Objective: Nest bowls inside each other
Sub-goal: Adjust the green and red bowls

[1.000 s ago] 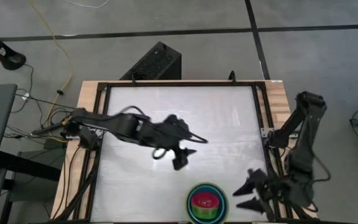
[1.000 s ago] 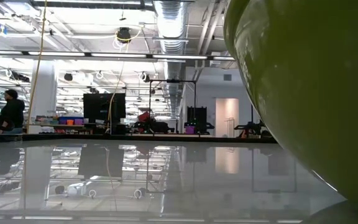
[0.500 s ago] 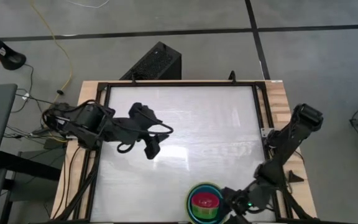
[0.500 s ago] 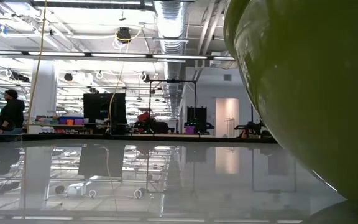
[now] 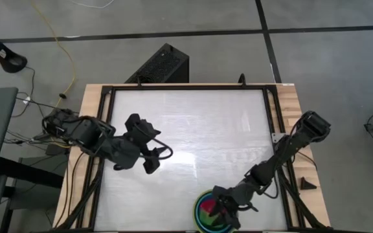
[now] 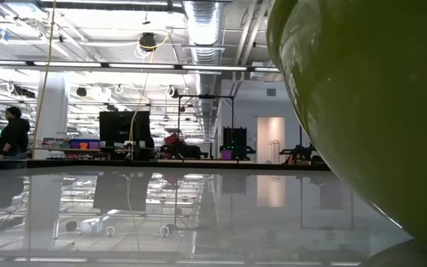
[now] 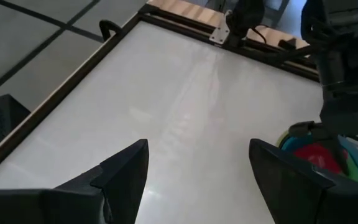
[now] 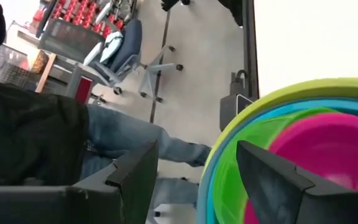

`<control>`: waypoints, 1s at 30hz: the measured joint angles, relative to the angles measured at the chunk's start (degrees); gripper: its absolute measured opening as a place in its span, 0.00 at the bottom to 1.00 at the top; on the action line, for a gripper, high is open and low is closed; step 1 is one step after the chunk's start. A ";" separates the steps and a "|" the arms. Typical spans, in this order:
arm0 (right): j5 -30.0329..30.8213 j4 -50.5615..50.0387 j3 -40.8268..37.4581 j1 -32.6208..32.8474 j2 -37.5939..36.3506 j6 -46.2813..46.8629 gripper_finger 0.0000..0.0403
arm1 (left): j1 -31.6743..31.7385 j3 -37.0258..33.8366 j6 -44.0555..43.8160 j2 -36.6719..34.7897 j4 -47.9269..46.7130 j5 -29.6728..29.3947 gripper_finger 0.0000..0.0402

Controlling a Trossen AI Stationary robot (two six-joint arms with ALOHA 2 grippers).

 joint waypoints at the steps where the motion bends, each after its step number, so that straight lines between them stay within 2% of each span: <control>1: -0.10 -0.24 0.00 -0.23 -0.02 -0.03 0.63 | -0.49 0.00 -0.38 0.00 -0.28 -0.57 0.66; 6: -0.18 -2.35 -0.15 -1.43 -2.08 -0.70 0.63 | -2.22 0.00 -1.17 0.00 -0.65 -2.37 0.66; 13: 2.95 -12.08 -0.24 0.04 -4.70 3.60 0.63 | -2.85 0.00 -1.22 0.00 -0.74 -2.68 0.66; 23: 2.79 -1.96 -0.13 -0.53 -1.51 4.37 0.63 | -2.77 0.00 -0.79 0.00 -1.47 -3.42 0.66; 30: -2.00 2.34 -0.17 -1.67 4.49 7.64 0.61 | -2.77 0.00 -1.89 0.00 -2.23 -3.44 0.66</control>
